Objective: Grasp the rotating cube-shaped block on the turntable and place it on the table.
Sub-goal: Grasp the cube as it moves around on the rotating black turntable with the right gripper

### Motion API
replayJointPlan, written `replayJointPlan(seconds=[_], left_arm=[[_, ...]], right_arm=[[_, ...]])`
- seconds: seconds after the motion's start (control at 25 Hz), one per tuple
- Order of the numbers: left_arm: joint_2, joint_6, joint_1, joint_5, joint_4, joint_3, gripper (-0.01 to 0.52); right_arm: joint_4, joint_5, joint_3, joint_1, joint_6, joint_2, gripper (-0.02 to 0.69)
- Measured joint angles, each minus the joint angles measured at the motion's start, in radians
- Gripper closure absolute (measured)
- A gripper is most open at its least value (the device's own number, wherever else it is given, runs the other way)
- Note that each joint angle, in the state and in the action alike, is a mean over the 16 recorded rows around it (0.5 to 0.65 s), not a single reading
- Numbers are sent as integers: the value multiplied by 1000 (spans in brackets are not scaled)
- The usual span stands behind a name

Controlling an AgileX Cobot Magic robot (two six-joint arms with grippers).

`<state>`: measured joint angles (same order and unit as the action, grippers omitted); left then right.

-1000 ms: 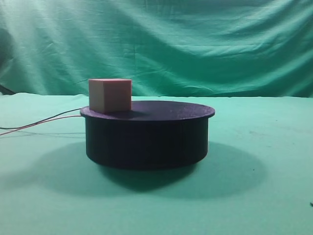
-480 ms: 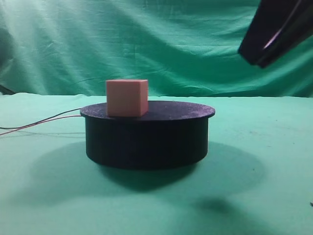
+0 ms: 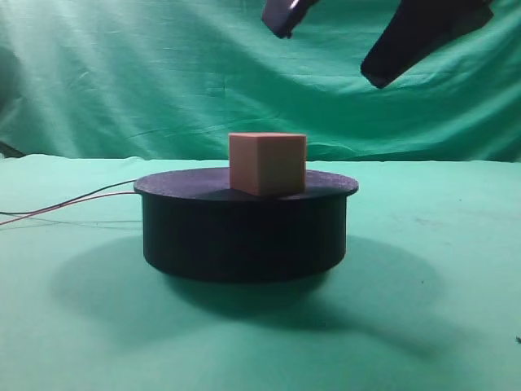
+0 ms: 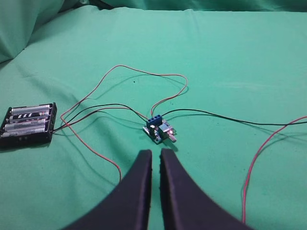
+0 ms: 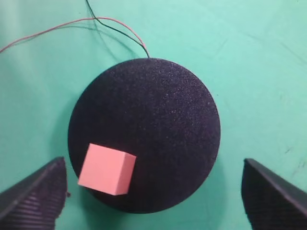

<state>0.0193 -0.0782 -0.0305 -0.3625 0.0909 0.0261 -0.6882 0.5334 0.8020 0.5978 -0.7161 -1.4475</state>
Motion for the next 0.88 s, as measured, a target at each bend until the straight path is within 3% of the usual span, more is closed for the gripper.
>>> replayJointPlan(seconds=[0.12, 0.56, 0.72, 0.88], left_arm=[[0, 0, 0, 0, 0, 0, 514], [0, 0, 0, 0, 0, 0, 514], [0, 0, 0, 0, 0, 0, 514], [0, 0, 0, 0, 0, 0, 514]], right_arm=[[-35, -15, 1, 0, -61, -42, 62], [-189, -121, 9, 0, -264, -151, 337], [-154, -127, 11, -9, -216, -110, 412], [-12, -92, 8, -44, -56, -38, 424]])
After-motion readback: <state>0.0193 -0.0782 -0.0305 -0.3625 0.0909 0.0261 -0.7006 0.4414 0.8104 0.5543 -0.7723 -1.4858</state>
